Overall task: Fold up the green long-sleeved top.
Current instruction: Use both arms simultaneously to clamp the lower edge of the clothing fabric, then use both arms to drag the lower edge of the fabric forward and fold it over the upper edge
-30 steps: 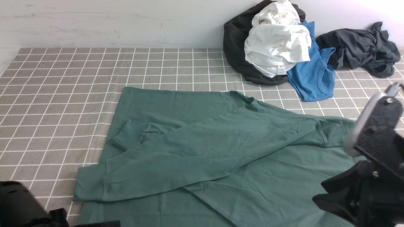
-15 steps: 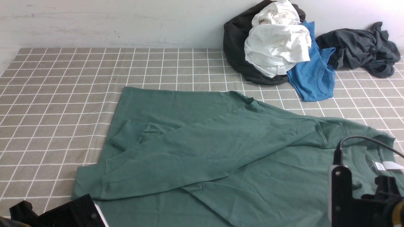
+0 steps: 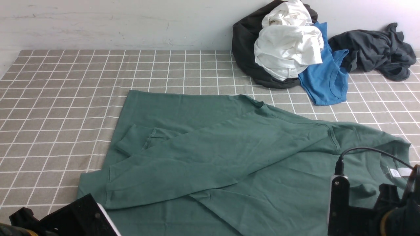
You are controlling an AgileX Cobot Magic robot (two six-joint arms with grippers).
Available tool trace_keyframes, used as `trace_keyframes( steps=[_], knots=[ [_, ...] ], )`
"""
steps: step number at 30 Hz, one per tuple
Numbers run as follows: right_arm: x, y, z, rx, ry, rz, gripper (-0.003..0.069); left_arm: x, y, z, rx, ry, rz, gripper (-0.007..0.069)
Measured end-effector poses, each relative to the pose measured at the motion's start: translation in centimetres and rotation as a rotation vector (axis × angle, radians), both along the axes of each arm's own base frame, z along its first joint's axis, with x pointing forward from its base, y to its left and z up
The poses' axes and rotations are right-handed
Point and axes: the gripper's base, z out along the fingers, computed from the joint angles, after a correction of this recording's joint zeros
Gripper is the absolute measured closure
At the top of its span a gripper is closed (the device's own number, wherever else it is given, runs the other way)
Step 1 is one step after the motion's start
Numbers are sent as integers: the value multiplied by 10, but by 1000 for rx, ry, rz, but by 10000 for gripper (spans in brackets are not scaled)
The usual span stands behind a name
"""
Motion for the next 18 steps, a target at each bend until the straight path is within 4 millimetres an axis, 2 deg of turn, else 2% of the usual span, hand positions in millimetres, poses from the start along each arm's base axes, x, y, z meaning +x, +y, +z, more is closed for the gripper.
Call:
trace_keyframes(
  steps=[1,3,6,8,10,12,13,14,18],
  knots=[
    [0,0,2,22,-12,-50,626,1,0,3,-8,-5,22,628],
    [-1,-1,7,48,-29,-126,657,4,-2,13,-29,-25,71,628],
    [2,-2,16,47,-37,-198,662,13,-6,31,-70,-77,129,625],
    [11,-1,33,29,-47,-289,663,27,-9,52,-114,-140,198,617],
    [18,-1,43,38,-59,-336,663,41,-10,64,-140,-175,249,613],
    [36,-2,62,97,-103,-419,663,66,-10,78,-168,-226,310,611],
    [38,-2,63,103,-106,-427,663,69,-10,79,-171,-230,315,611],
    [55,-6,73,152,-131,-499,663,94,-8,85,-192,-267,364,611],
    [99,-17,95,276,-212,-627,663,162,-4,101,-224,-354,450,611]
  ],
)
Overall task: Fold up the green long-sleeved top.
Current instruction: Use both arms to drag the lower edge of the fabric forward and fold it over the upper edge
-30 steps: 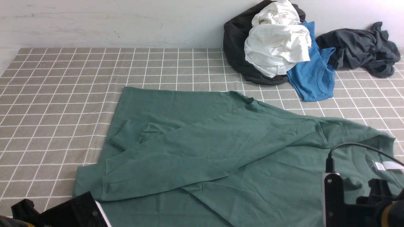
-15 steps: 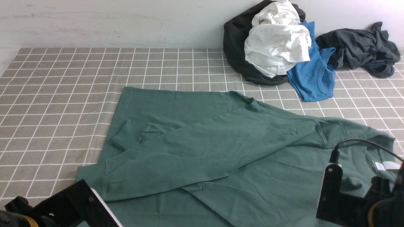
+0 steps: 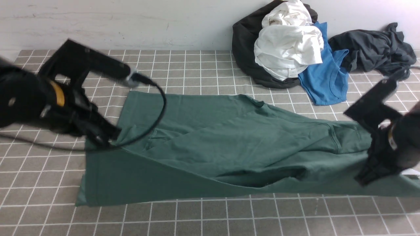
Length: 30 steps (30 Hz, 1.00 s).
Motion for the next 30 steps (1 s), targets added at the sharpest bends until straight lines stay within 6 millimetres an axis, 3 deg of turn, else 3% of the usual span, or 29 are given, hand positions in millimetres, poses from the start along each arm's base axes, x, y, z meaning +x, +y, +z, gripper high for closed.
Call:
trace_keyframes(
  steps=[3,6,9,12,18,23,27,30],
  knots=[
    [23,-1,8,29,-60,-12,663,37,4,2,2,-17,41,611],
    [63,1,10,34,-124,1,663,102,11,-9,21,-12,98,611],
    [83,4,0,1,-84,1,663,129,10,-19,91,100,71,611],
    [85,4,-10,-21,-5,-10,663,128,5,-37,101,297,7,611],
    [75,10,-17,66,122,-42,663,97,-7,-74,-8,617,-123,569],
    [72,15,-19,104,158,-3,663,79,-10,-93,-32,701,-214,414],
    [72,16,-19,114,161,17,663,71,-15,-106,-54,701,-368,199],
    [73,17,-19,118,152,22,663,69,-17,-111,-56,695,-462,146]
  ],
)
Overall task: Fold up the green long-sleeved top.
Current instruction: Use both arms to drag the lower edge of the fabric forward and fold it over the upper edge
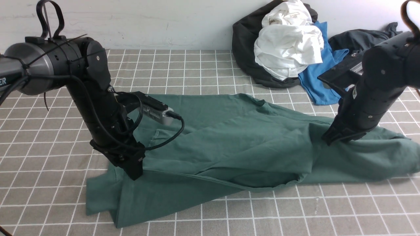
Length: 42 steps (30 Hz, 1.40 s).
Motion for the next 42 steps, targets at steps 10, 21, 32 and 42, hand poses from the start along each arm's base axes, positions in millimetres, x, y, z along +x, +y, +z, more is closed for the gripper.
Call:
trace_keyframes(
  steps=[10,21,32,42],
  knots=[
    [-1,0,0,-3,8,0,663,-1,-1,-3,-20,-44,-181,565],
    [0,0,0,-35,9,97,664,22,25,83,8,-516,54,611],
    [20,-6,7,-47,-178,260,664,117,63,74,-37,-692,362,611],
    [50,-13,-21,16,-306,232,664,157,66,24,-65,-658,482,611]
  ],
)
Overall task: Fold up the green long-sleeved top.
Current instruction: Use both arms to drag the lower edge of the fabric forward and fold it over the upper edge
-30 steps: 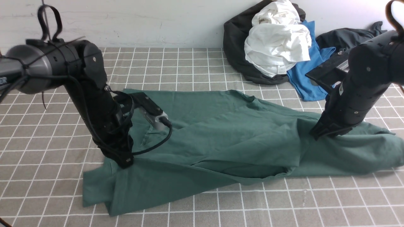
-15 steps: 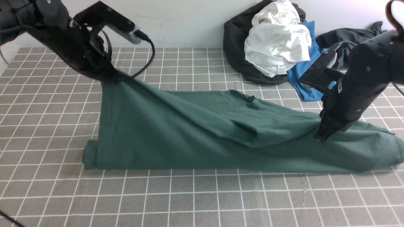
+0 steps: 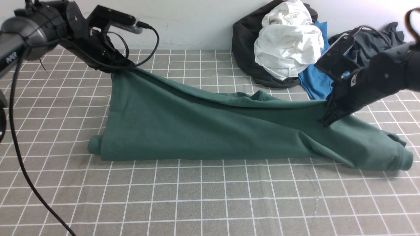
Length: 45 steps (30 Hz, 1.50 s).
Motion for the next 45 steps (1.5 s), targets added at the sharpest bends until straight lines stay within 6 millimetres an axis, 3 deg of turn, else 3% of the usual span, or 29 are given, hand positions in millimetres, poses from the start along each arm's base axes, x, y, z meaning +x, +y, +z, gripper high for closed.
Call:
trace_keyframes(
  steps=[4,8,14,15,17,19,21,22,24,27,29,30,32,37,40,43,44,45],
  knots=[
    [14,-1,-16,27,-43,-9,648,6,4,-19,-28,15,49,611],
    [30,-5,-22,71,-62,-76,599,9,5,-25,-49,7,80,603],
    [46,-5,-2,164,-92,-207,457,13,5,-23,-79,-31,121,431],
    [50,-4,12,188,-82,-261,420,12,5,-20,-92,-28,132,352],
    [51,1,24,208,-48,-302,413,8,5,-11,-92,11,127,281],
    [50,7,30,223,-24,-312,419,4,4,-4,-92,39,120,258],
    [46,25,35,246,29,-271,468,-5,3,15,-91,85,106,239],
    [40,44,34,271,76,-200,522,-13,3,28,-91,114,97,241],
    [37,68,24,277,124,-52,613,-24,2,43,-90,164,84,259],
    [38,95,-7,294,173,107,659,-35,-1,45,-87,261,62,300],
    [43,101,-32,275,186,177,669,-39,-5,41,-78,318,42,322],
    [49,103,-55,249,189,216,671,-42,-10,36,-69,353,22,335],
    [58,104,-68,231,148,249,672,-46,-18,33,-53,395,-18,356],
    [102,97,-62,396,-108,28,671,-53,-42,26,-23,443,-111,368],
    [119,83,-29,533,-165,-106,670,-58,-51,20,-18,469,-136,370],
    [113,77,8,526,-94,-115,665,-68,-51,9,-21,523,-138,370],
    [111,76,10,510,-72,-111,665,-68,-51,8,-21,528,-138,370],
    [98,73,24,459,27,-126,663,-74,-51,0,-31,549,-134,370]
  ],
)
